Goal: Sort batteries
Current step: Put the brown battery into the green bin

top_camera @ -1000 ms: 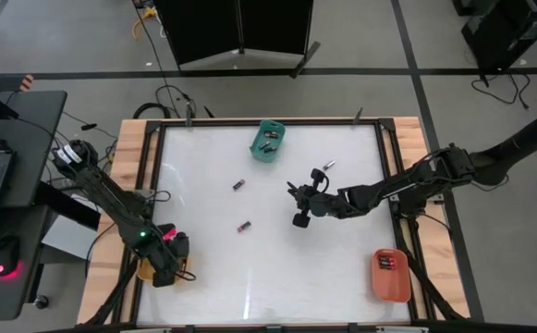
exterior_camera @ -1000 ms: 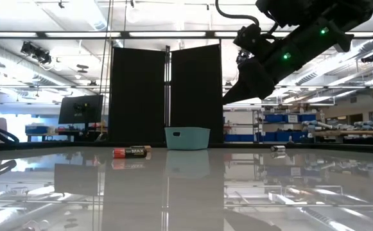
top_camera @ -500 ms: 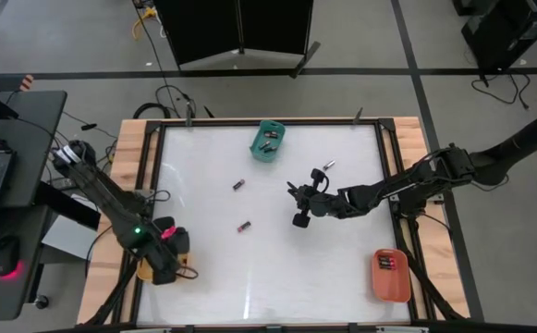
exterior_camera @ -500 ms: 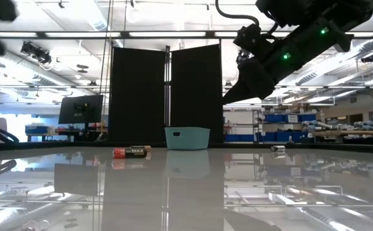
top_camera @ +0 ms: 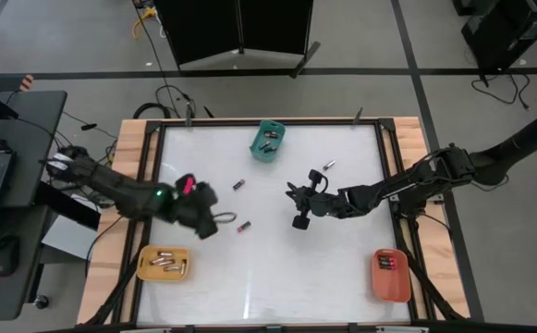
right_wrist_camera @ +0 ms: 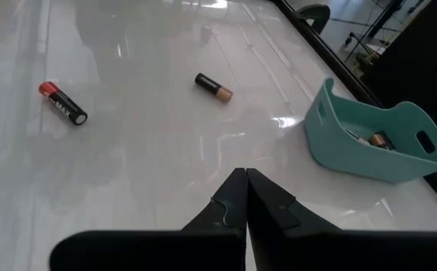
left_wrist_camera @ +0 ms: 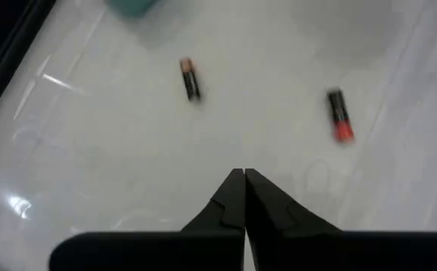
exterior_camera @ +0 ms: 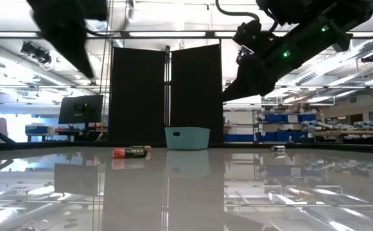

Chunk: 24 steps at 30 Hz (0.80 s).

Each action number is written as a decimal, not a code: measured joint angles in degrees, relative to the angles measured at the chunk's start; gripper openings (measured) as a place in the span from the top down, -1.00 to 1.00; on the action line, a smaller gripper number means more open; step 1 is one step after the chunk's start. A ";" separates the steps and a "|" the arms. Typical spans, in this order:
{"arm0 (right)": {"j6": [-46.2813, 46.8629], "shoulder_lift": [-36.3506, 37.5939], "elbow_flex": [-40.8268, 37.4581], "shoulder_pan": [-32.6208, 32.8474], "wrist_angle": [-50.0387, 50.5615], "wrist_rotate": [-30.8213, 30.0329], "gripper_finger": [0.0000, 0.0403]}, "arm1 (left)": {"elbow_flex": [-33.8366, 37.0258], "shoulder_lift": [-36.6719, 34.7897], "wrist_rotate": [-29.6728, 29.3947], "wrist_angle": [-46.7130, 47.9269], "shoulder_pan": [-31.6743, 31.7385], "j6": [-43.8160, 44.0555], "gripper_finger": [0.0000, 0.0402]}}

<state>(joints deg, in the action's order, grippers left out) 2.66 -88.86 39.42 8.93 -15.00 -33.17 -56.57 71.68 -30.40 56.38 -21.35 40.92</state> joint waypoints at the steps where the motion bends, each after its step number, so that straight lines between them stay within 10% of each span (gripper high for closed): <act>1: 0.00 0.00 0.00 -0.02 0.04 0.01 0.94 | 1.11 0.00 0.09 -2.94 1.86 -2.74 0.97; 24: 0.06 0.00 0.00 -0.51 0.13 0.37 0.94 | 21.61 2.83 9.56 -48.70 25.65 -26.49 0.22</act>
<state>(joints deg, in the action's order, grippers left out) 2.72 -88.86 39.42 8.42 -14.87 -32.80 -34.96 74.51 -20.84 7.68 4.31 14.42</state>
